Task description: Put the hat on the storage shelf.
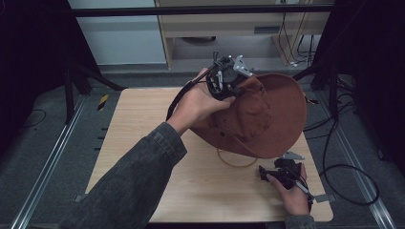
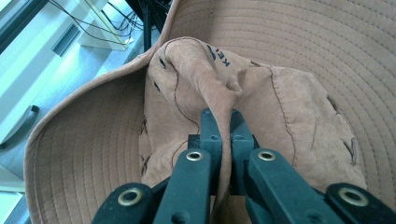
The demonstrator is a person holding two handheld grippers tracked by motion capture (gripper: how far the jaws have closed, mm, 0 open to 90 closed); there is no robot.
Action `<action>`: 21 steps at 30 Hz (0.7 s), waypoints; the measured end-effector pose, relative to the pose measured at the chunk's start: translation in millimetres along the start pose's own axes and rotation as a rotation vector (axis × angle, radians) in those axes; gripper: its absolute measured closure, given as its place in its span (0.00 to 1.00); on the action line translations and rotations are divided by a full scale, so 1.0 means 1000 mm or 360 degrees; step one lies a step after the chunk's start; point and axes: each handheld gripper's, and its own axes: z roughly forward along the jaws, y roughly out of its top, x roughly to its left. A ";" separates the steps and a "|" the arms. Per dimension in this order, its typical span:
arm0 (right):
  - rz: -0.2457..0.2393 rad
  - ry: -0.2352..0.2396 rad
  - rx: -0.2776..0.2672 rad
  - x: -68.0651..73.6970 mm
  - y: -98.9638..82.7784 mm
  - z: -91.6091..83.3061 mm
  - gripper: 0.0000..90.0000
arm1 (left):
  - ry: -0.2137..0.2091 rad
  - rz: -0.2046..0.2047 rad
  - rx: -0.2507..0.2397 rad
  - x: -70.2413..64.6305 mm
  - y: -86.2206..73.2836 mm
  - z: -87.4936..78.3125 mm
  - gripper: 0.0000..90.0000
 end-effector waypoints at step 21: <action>-0.0003 -0.0006 0.0000 0.000 0.000 0.000 0.01 | -0.0026 -0.0003 0.0024 -0.004 0.001 0.020 0.98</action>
